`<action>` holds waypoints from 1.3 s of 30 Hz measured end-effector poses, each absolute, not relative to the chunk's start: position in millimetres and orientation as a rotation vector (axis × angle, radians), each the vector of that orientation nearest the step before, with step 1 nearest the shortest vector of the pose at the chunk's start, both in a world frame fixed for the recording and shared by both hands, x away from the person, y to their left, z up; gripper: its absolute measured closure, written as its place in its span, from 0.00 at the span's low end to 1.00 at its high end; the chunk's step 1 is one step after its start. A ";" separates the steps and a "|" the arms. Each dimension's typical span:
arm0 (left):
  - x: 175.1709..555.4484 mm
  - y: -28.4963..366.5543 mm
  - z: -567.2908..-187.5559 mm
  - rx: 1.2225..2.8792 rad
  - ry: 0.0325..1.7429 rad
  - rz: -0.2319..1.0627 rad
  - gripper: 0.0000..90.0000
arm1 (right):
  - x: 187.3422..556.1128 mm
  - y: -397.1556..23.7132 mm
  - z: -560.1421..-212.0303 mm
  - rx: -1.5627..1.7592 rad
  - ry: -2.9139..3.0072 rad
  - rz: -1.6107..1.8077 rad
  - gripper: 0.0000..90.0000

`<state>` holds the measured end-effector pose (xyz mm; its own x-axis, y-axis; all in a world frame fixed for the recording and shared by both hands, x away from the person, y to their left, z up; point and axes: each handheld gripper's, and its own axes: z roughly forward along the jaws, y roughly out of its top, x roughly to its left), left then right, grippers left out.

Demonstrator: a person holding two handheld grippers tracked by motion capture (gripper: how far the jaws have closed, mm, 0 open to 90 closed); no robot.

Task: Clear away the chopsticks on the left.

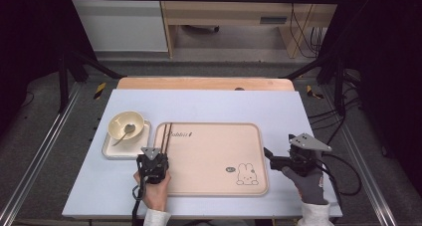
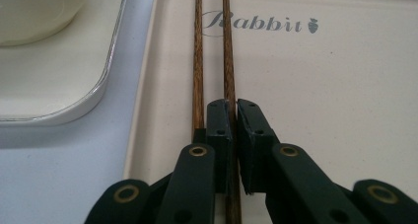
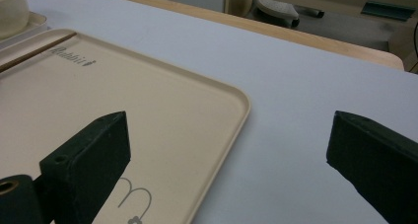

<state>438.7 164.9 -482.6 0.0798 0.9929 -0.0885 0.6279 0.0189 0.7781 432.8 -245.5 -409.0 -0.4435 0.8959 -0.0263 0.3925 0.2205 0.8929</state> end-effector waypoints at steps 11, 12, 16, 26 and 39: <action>435.0 166.7 -477.6 1.678 1.574 0.691 0.90 | 432.0 -246.6 -407.9 1.182 1.937 1.181 0.04; 433.9 167.8 -475.7 1.682 1.565 0.691 0.90 | 431.9 -246.6 -407.8 1.184 1.935 1.183 0.04; 430.9 171.3 -470.3 1.674 1.512 0.673 0.90 | 431.8 -246.6 -407.9 1.180 1.936 1.181 0.04; 436.9 168.8 -475.0 1.805 1.395 0.583 1.00 | 431.7 -246.7 -407.8 1.184 1.936 1.180 0.04; 439.2 176.3 -481.8 1.772 1.510 0.624 1.00 | 432.1 -246.1 -408.4 1.178 1.939 1.173 0.04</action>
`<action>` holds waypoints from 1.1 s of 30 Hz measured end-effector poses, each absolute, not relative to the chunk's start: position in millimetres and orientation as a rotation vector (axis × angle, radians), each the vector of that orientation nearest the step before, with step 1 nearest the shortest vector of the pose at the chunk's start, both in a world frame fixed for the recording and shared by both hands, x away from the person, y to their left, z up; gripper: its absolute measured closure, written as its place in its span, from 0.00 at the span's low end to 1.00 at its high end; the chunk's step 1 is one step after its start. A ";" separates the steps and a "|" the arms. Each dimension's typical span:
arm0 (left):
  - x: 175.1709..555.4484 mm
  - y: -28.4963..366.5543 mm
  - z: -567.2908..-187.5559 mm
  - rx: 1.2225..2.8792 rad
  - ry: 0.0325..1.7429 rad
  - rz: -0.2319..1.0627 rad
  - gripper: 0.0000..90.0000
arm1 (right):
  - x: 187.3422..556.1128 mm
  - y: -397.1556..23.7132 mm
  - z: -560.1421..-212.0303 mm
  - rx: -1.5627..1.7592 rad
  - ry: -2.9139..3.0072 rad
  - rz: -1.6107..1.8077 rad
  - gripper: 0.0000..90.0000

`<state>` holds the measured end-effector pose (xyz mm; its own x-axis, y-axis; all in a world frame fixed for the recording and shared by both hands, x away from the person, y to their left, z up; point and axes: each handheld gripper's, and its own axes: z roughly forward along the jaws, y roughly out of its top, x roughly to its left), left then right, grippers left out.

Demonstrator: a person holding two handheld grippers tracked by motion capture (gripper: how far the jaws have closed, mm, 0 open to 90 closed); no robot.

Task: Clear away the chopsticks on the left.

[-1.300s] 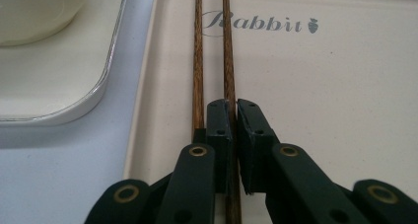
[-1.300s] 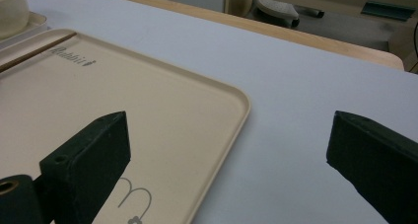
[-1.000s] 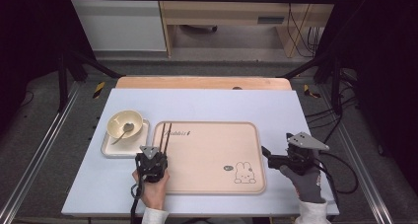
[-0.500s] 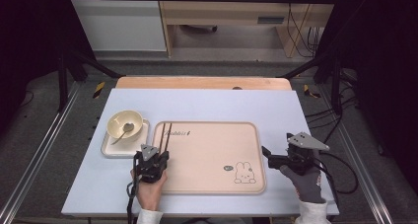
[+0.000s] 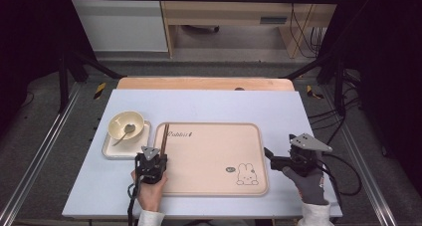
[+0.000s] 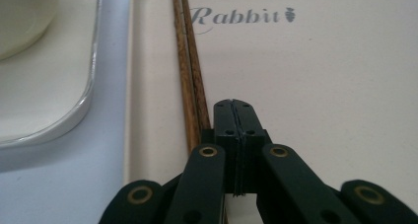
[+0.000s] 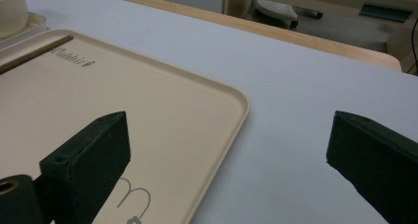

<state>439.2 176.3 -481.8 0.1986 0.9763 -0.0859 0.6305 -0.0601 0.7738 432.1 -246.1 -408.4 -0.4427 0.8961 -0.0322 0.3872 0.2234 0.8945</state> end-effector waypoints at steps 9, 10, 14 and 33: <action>436.5 177.5 -477.9 1.759 1.470 0.625 1.00 | 432.1 -246.0 -408.6 1.178 1.939 1.171 0.04; 435.9 178.1 -476.4 1.758 1.462 0.624 1.00 | 432.0 -246.1 -408.5 1.177 1.940 1.171 0.04; 432.0 182.6 -466.6 1.743 1.387 0.605 0.97 | 431.5 -246.8 -407.9 1.178 1.933 1.175 0.04; 432.5 199.5 -428.5 1.860 1.156 0.628 0.55 | 430.6 -248.7 -406.1 1.187 1.919 1.179 0.03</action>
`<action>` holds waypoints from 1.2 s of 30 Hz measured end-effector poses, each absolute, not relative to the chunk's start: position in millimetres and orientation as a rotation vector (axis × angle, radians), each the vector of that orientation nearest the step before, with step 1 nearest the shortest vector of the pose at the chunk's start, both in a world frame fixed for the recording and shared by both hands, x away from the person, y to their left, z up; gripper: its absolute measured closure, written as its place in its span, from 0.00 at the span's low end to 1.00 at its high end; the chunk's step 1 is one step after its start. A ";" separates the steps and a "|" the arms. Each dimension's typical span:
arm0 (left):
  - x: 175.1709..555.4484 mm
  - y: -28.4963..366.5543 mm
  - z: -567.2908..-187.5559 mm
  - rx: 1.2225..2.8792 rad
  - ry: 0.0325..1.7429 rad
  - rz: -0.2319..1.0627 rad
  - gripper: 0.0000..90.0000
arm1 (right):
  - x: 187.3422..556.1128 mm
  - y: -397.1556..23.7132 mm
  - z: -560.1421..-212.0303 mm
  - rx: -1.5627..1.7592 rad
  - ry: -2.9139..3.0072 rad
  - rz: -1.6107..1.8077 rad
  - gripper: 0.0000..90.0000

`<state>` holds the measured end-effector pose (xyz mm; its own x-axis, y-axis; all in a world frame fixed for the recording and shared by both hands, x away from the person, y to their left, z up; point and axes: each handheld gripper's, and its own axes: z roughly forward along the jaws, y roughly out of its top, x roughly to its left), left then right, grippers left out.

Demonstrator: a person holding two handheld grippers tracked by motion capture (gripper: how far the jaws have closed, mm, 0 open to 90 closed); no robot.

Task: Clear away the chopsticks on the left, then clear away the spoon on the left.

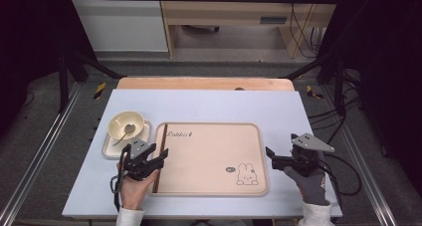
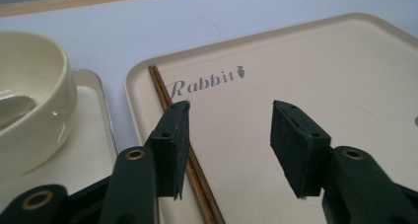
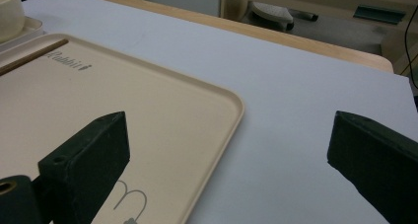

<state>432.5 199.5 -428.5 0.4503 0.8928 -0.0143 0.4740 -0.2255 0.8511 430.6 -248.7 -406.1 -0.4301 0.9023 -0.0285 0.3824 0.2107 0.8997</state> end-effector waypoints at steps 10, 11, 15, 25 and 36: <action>429.1 210.6 -428.3 1.968 1.030 0.600 0.39 | 428.1 -253.5 -402.8 1.190 1.894 1.181 0.03; 428.7 212.8 -428.8 1.965 1.026 0.596 0.38 | 428.1 -253.2 -402.9 1.191 1.894 1.184 0.03; 425.1 223.8 -430.9 1.960 1.010 0.582 0.36 | 428.2 -252.8 -403.2 1.190 1.900 1.181 0.03; 415.4 249.1 -436.4 1.944 1.031 0.592 0.32 | 429.6 -251.1 -404.9 1.193 1.914 1.169 0.01; 406.9 268.3 -440.9 1.940 1.050 0.624 0.29 | 426.4 -253.5 -402.7 1.198 1.905 1.187 0.01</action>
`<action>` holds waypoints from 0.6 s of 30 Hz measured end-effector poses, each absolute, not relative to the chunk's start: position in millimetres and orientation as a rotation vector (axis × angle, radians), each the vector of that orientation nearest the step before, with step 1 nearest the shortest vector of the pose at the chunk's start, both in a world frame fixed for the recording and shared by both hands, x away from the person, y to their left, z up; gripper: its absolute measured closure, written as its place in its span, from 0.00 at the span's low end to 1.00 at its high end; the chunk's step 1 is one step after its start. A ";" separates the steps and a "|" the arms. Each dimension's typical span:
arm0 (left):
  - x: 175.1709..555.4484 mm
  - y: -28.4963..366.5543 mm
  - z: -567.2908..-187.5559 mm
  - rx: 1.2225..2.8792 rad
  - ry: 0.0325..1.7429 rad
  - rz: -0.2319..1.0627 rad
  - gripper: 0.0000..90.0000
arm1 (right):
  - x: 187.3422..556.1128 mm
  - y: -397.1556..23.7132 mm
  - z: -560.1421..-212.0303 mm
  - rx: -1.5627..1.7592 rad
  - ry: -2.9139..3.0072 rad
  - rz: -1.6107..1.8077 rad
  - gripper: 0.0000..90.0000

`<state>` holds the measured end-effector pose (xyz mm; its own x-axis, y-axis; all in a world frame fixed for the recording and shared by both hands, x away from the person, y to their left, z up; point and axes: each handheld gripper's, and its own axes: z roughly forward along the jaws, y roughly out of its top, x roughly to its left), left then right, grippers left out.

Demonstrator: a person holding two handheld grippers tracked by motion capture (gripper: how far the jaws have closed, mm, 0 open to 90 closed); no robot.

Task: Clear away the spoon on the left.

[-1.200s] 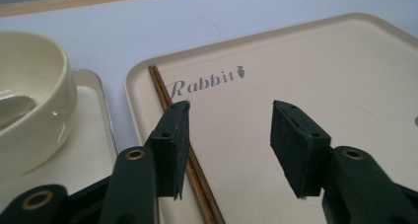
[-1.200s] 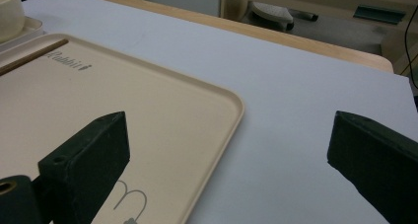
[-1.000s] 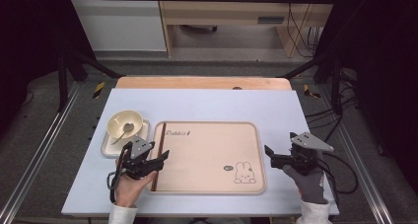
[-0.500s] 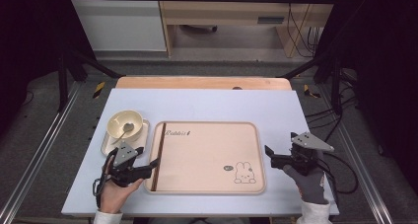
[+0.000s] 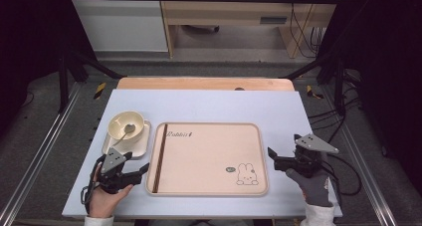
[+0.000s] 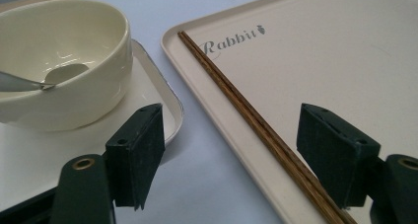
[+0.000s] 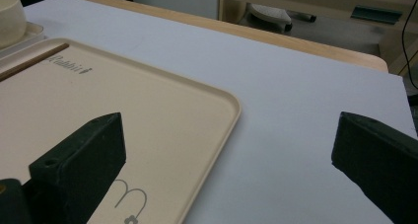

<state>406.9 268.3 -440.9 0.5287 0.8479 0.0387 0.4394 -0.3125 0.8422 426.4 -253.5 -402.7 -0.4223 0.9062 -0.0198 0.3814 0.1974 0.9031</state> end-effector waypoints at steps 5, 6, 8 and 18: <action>405.2 274.7 -440.8 1.935 1.068 0.641 0.27 | 426.6 -252.2 -404.0 1.194 1.912 1.178 0.01; 405.2 277.0 -440.9 1.936 1.073 0.645 0.27 | 426.8 -252.4 -404.0 1.195 1.912 1.178 0.01; 405.3 280.4 -440.6 1.932 1.074 0.652 0.26 | 427.2 -252.9 -403.9 1.203 1.905 1.177 0.01; 408.2 300.6 -437.2 1.873 1.137 0.683 0.25 | 428.1 -250.9 -405.1 1.210 1.889 1.170 0.04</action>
<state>408.2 300.6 -437.2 0.4445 0.8952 0.0330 0.4494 -0.2547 0.8563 428.1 -250.9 -405.1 -0.4029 0.9149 -0.0262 0.3838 0.1949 0.9026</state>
